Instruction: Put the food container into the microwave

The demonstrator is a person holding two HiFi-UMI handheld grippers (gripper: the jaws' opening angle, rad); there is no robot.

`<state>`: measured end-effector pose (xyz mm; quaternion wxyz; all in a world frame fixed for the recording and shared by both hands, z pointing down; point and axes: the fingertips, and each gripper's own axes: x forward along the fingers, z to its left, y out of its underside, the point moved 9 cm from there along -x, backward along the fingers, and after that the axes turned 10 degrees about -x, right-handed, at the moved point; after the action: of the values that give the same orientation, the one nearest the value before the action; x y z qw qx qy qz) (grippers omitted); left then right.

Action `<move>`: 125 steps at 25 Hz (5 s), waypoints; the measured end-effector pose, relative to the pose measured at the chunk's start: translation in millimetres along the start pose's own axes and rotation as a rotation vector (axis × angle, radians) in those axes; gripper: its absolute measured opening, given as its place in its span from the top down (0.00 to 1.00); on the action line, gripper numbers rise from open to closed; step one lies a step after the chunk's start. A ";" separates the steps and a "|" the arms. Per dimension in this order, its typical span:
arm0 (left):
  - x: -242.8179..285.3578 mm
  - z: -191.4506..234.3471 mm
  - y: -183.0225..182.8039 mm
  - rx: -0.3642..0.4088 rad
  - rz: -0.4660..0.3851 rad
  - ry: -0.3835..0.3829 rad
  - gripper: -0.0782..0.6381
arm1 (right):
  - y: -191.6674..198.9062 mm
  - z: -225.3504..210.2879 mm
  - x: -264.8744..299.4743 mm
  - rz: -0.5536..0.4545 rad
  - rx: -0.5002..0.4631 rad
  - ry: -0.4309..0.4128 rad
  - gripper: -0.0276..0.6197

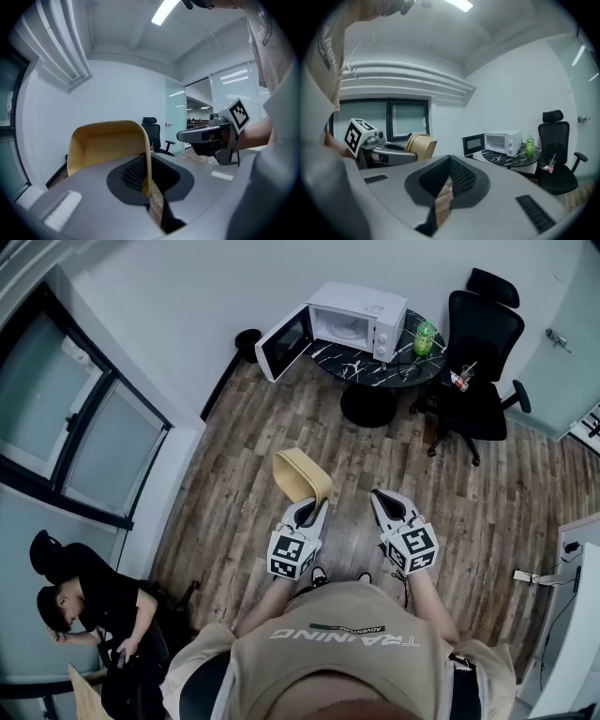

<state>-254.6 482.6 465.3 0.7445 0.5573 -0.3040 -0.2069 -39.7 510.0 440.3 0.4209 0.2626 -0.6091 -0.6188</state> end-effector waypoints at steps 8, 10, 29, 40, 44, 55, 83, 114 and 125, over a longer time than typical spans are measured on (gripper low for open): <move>-6.2 37.9 -8.7 0.029 0.018 -0.004 0.86 | -1.7 0.5 26.6 0.016 0.015 0.009 0.94; -3.3 46.8 -12.1 0.029 0.010 -0.001 0.86 | -5.8 -1.6 35.0 0.007 0.004 0.016 0.94; 41.8 126.8 -9.0 -0.003 0.048 0.128 0.86 | 14.6 -1.9 82.7 0.128 0.057 0.163 0.94; 87.2 142.2 -16.0 -0.025 0.069 0.043 0.86 | 30.9 -56.3 141.5 0.083 0.080 0.050 0.94; 112.7 128.5 -38.1 0.008 0.086 0.048 0.86 | 20.3 -100.5 147.2 -0.003 0.102 0.054 0.94; 181.1 93.3 -68.1 0.065 0.147 0.031 0.87 | 46.8 -179.5 154.2 -0.027 0.104 -0.011 0.94; 277.8 179.1 -114.9 0.085 0.039 0.023 0.87 | 8.0 -250.3 232.3 -0.047 0.101 0.021 0.94; 404.1 313.4 -136.2 0.000 0.130 0.253 0.87 | -5.4 -323.9 400.9 0.032 0.078 0.150 0.94; 496.5 315.5 -160.7 0.046 0.239 0.187 0.86 | 30.7 -413.5 433.5 0.067 0.032 0.028 0.94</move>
<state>-102.9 -107.8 483.2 0.7759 0.5510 -0.3019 -0.0569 92.7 -71.8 502.0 0.4458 0.2575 -0.6213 -0.5907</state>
